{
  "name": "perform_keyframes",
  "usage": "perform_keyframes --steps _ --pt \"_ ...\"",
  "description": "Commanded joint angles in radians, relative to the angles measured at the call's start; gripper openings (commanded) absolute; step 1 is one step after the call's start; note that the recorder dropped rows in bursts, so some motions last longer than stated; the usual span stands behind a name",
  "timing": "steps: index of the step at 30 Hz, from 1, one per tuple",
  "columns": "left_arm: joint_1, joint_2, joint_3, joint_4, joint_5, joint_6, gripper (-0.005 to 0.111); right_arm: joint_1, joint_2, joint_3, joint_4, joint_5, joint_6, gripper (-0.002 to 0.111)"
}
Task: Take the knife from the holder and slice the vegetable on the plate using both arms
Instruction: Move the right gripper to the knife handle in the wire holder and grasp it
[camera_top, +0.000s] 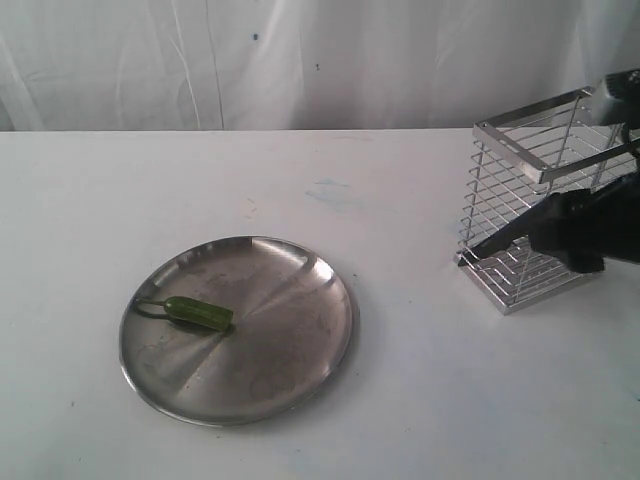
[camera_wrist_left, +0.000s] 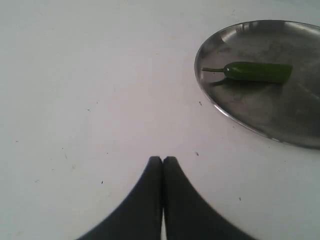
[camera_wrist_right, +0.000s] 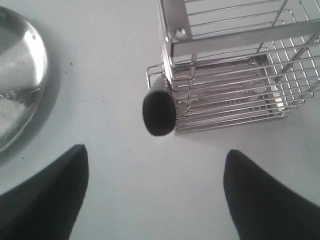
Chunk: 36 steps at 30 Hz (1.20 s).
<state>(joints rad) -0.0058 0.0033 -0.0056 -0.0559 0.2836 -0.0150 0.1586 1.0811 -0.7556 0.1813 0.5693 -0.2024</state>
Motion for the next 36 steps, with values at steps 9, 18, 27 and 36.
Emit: perform_keyframes --steps 9,18,27,36 --pt "-0.006 -0.003 0.006 -0.003 0.001 0.001 0.0 0.001 0.109 -0.011 0.055 -0.155 -0.001 0.065" --pt "-0.006 -0.003 0.006 -0.003 0.001 0.001 0.0 0.001 0.109 -0.015 0.047 -0.136 -0.004 0.033" --pt "-0.006 -0.003 0.006 -0.003 0.001 0.001 0.0 0.001 0.109 -0.015 0.045 -0.132 -0.024 0.008" --pt "-0.006 -0.003 0.006 -0.003 0.001 0.001 0.0 0.001 0.073 -0.016 0.023 -0.12 -0.03 0.003"
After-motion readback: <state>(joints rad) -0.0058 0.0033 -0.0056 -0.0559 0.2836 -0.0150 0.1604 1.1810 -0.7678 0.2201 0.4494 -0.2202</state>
